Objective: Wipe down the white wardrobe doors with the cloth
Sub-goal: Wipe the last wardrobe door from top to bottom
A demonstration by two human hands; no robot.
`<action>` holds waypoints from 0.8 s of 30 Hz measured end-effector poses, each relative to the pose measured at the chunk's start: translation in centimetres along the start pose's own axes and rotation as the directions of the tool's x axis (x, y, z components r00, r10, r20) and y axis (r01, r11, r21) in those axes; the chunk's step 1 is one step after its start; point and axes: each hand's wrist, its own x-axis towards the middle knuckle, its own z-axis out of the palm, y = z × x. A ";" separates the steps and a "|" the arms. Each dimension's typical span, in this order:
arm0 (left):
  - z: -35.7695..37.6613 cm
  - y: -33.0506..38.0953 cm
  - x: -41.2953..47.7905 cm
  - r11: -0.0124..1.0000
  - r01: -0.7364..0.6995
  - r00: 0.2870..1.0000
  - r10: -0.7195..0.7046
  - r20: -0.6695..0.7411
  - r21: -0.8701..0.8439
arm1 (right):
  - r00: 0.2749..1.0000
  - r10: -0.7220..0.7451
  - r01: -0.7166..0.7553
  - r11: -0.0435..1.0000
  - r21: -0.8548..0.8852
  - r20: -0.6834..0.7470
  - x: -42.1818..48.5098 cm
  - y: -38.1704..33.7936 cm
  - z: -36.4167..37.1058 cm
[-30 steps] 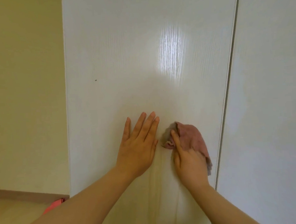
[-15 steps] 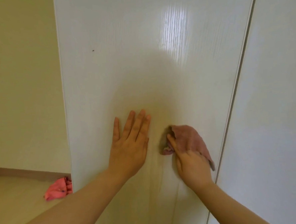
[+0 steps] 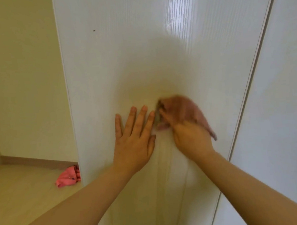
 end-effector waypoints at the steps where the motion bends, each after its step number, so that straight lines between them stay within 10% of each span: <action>1: 0.0 0.1 -0.1 1.000 0.005 1.000 -0.005 0.004 0.005 | 0.998 0.064 -0.063 0.997 0.033 -0.025 1.4 0.2 -0.2; 5: 0.0 -0.2 -0.3 1.000 -0.013 1.000 0.013 -0.005 -0.012 | 0.980 0.180 -0.191 0.970 0.154 0.079 -1.4 -0.7 1.7; 11: -0.1 -0.7 -0.1 0.999 -0.019 1.000 0.018 -0.016 -0.034 | 0.982 -0.134 0.116 0.984 0.132 0.137 -4.7 -0.2 1.8; 16: 0.5 -0.1 -0.6 0.998 0.006 1.000 -0.007 -0.019 -0.062 | 0.987 0.159 -0.155 0.981 0.121 -0.027 -0.6 -1.0 1.3; 21: 0.5 -0.1 -0.8 0.994 0.062 0.998 -0.063 -0.008 -0.086 | 0.932 -0.193 0.150 0.976 0.158 0.308 -9.8 -1.9 3.3; 24: 0.7 -0.1 -1.1 0.995 0.049 0.998 -0.051 -0.024 -0.090 | 0.974 -0.085 0.091 0.996 -0.022 0.209 -5.1 -0.6 0.8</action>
